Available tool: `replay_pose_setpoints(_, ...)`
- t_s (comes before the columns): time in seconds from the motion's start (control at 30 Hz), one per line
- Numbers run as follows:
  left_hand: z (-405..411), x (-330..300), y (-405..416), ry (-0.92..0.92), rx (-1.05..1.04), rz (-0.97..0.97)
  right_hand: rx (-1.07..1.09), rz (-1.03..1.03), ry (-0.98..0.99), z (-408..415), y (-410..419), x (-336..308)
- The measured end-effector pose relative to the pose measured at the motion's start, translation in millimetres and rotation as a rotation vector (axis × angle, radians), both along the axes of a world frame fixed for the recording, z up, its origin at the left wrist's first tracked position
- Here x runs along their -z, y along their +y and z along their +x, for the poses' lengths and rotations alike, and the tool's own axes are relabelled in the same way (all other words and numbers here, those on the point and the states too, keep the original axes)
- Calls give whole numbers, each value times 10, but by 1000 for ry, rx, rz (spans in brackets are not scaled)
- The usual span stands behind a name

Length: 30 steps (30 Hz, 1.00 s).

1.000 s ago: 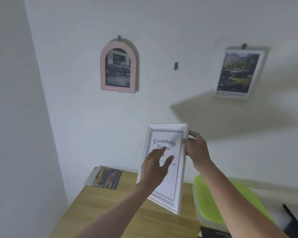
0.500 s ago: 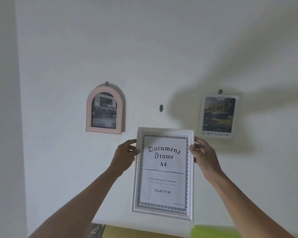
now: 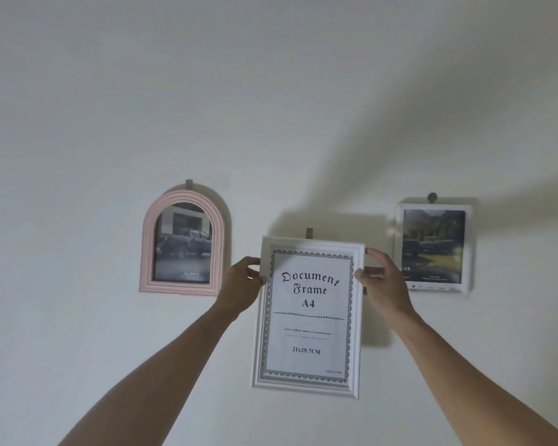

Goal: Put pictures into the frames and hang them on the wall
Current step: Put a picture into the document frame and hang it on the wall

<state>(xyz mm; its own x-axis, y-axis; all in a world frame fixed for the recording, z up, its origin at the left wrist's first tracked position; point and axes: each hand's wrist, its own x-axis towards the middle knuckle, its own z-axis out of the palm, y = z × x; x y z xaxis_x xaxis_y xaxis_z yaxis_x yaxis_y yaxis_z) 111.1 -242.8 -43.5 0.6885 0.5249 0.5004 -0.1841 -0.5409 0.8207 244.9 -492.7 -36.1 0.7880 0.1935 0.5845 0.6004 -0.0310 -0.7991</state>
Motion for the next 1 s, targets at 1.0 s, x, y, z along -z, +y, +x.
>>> replay_pose_setpoints(1.0,441,144,391,-218,-20,30,151,129,-152,330,500,155)
